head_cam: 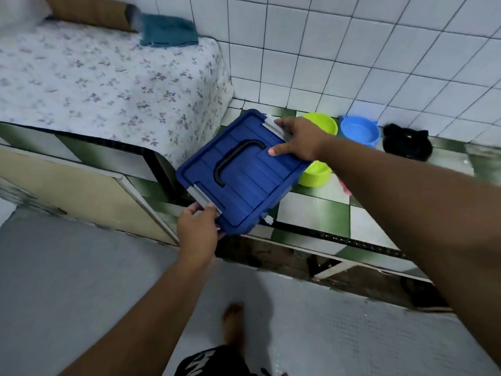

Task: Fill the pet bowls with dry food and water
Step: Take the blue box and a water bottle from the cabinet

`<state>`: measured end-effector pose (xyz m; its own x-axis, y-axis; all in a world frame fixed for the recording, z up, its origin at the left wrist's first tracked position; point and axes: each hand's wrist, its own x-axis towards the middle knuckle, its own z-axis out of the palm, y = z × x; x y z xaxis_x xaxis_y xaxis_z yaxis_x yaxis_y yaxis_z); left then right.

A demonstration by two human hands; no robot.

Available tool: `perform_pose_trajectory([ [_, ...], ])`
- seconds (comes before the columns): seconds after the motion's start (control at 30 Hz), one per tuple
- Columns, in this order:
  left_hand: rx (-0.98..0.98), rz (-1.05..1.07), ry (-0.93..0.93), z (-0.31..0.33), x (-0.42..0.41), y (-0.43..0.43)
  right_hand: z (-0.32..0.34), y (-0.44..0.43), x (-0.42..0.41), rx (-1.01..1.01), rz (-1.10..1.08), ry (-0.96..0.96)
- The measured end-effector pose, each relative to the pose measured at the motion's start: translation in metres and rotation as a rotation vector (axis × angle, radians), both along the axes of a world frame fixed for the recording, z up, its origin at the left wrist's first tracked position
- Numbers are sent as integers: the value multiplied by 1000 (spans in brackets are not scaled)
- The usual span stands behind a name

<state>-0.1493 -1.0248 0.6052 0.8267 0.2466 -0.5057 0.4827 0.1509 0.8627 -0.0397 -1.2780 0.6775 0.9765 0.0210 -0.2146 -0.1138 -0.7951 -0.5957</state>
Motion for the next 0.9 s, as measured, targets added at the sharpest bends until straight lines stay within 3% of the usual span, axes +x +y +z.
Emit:
perform_pose_trajectory([
  [0.37, -258, 16, 145, -6, 68, -33, -10, 19, 134, -252, 84, 48],
  [0.57, -358, 3, 174, -4, 96, -58, -27, 4, 167, -264, 36, 80],
  [0.9, -368, -27, 169, -6, 113, -75, -45, -6, 187, -219, -36, 88],
])
